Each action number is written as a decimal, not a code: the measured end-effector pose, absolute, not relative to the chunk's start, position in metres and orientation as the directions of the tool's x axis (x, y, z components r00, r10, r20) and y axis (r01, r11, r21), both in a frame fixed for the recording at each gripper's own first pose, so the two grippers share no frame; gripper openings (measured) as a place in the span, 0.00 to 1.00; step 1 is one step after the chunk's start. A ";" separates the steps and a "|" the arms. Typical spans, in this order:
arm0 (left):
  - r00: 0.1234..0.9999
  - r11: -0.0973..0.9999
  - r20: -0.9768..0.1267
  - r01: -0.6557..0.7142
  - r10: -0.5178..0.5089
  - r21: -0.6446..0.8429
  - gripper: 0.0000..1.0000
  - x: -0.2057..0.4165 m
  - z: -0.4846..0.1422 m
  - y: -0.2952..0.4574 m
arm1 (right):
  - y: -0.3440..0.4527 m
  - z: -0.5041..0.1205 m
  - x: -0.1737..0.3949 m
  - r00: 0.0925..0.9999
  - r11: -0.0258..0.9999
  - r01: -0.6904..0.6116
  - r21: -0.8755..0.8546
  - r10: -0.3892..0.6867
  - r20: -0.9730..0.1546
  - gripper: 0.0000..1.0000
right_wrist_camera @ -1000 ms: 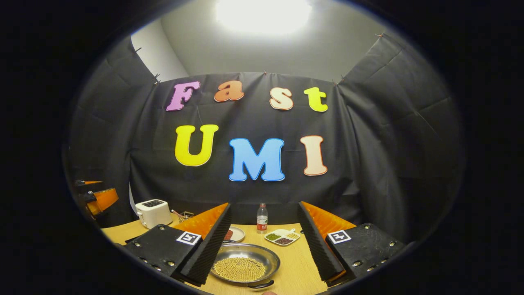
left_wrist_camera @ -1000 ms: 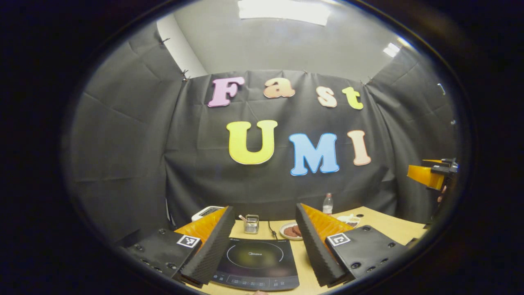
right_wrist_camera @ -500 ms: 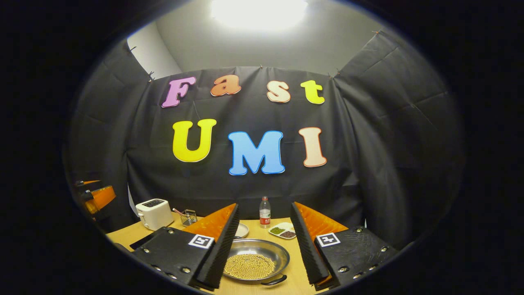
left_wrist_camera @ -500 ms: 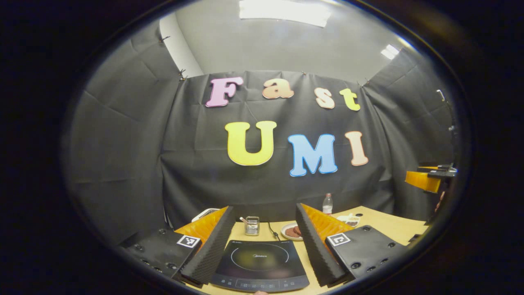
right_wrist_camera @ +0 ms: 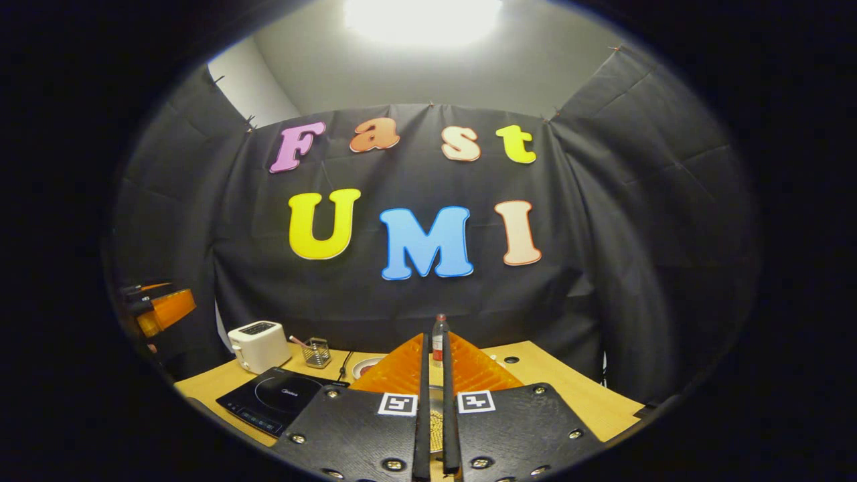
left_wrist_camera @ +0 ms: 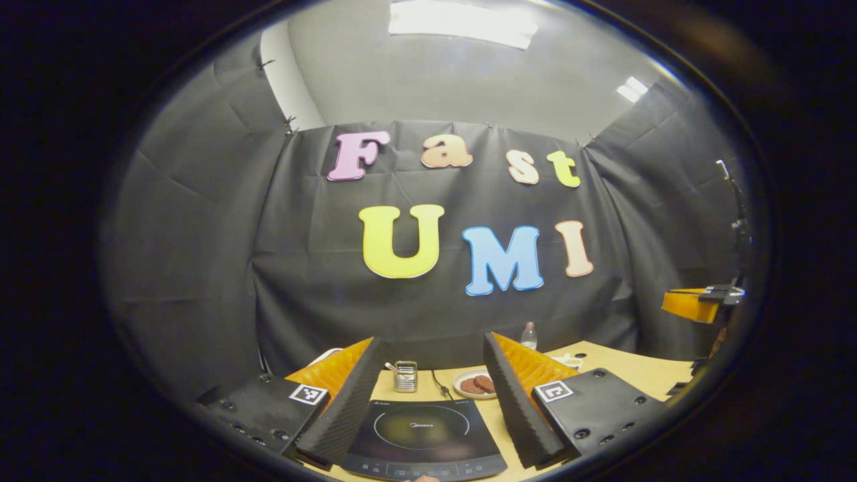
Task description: First push the handle of the pot to place it horizontally, then grasp the pot with both hands and set it on the induction cooktop.
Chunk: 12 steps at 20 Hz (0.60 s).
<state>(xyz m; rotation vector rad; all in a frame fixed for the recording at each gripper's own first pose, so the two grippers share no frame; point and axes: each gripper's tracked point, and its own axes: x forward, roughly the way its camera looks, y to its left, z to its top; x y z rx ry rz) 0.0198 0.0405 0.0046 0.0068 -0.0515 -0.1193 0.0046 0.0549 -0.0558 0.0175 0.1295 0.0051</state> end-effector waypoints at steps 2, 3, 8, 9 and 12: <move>0.992 0.993 0.043 0.115 -0.115 0.002 0.94 0.024 0.002 0.034 | 0.065 -0.071 0.003 0.979 0.996 -0.083 0.018 0.084 -0.184 0.08; 0.993 0.994 0.042 0.112 -0.112 -0.001 0.96 0.025 0.001 0.031 | 0.069 -0.079 0.002 0.971 0.993 -0.116 0.015 0.117 -0.208 0.08; 0.996 0.997 0.028 0.083 -0.083 -0.004 0.99 0.033 -0.004 0.013 | 0.074 -0.120 0.004 0.920 0.973 -0.231 0.012 0.223 -0.324 0.07; 0.997 0.997 0.024 0.077 -0.077 -0.006 0.99 0.034 -0.005 0.011 | 0.075 -0.129 0.004 0.906 0.967 -0.255 0.020 0.246 -0.346 0.08; 0.998 0.998 0.016 0.058 -0.058 -0.001 0.99 0.038 -0.004 0.004 | 0.083 -0.155 0.002 0.856 0.944 -0.326 0.044 0.315 -0.409 0.07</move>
